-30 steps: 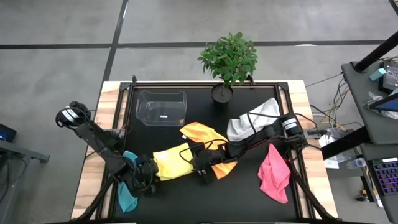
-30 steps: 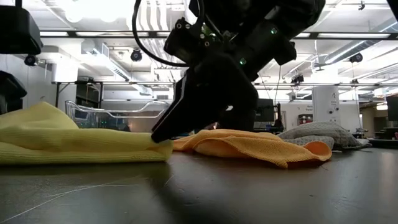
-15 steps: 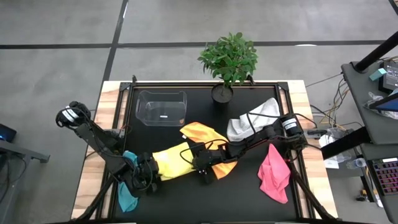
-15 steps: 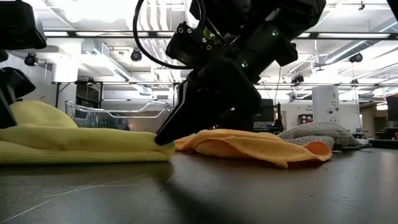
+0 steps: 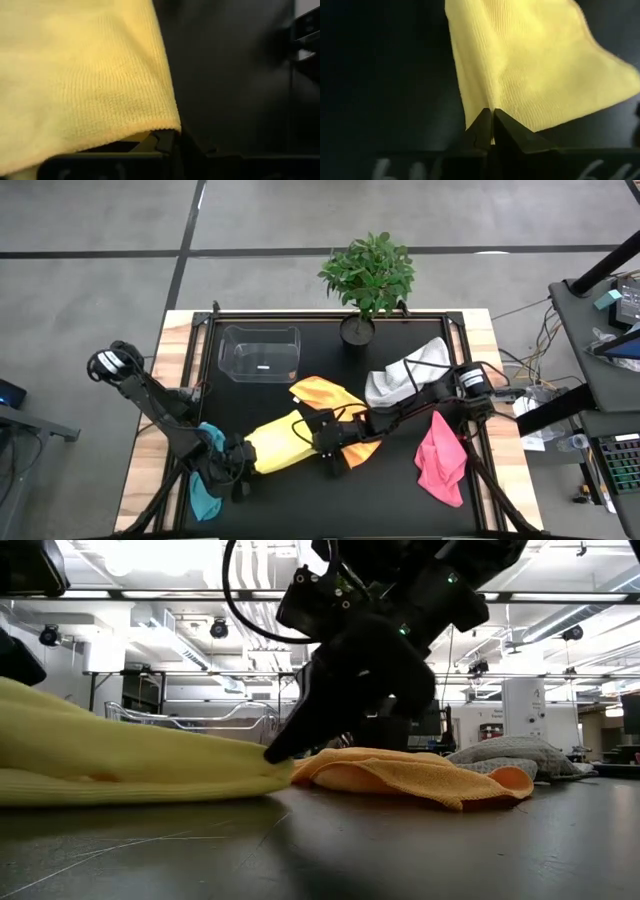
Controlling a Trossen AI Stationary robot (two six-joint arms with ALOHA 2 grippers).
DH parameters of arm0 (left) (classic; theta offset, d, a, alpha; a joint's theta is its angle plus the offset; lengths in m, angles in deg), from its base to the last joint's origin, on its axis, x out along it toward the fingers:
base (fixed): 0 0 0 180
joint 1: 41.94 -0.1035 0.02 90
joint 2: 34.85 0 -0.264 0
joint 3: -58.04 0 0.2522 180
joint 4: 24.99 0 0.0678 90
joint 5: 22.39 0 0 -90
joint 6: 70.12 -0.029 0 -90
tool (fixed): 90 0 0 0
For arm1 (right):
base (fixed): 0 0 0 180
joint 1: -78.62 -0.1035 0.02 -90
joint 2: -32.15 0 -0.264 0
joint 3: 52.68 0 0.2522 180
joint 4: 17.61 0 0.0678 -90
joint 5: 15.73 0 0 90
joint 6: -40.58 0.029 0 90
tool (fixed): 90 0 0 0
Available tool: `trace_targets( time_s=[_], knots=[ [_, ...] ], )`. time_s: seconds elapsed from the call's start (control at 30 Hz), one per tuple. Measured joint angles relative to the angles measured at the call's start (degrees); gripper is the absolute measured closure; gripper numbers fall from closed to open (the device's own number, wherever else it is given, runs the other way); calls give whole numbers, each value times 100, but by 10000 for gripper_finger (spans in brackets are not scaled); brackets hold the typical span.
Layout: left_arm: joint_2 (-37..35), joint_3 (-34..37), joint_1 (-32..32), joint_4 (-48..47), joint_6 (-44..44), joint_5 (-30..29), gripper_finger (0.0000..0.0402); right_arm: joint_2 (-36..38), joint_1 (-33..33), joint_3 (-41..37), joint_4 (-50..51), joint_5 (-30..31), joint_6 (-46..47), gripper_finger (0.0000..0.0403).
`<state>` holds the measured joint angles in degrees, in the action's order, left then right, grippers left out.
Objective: Fold microfiber towels
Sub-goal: Fold the yellow towel
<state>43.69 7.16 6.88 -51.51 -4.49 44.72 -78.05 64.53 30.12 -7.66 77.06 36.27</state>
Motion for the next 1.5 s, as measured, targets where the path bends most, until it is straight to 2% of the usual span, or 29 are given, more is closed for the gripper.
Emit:
trace_targets(
  time_s=[0.13,0.23,0.4,0.5,0.63,0.7,0.8,0.93,1.07,1.23,1.5],
  knots=[
    [310,33,2,405,-10,8,398,-38,-40,-40,62,-26,198,394],
    [491,41,-1,358,41,17,394,-52,-28,-71,64,-86,331,392],
    [507,39,-7,282,151,184,356,-52,-24,-26,59,-304,360,360],
    [380,41,-7,264,284,572,321,22,-9,-18,91,-324,351,325],
    [134,41,-7,265,307,1443,280,337,104,-5,181,-323,312,278],
    [-21,41,-7,249,318,1733,269,455,204,-2,223,-325,240,260],
    [-307,40,-44,-131,457,1810,266,531,448,-2,223,-323,220,240],
    [-746,40,-144,-1292,743,1477,276,523,833,4,145,-319,221,230],
    [-1022,59,-232,-2235,740,793,285,364,1124,61,98,-322,231,232],
    [-1142,85,-295,-2509,654,-50,284,195,1296,116,-278,-472,237,236],
    [-1082,96,-394,-2567,600,-628,239,26,1421,111,-810,-482,230,236]
  ],
)
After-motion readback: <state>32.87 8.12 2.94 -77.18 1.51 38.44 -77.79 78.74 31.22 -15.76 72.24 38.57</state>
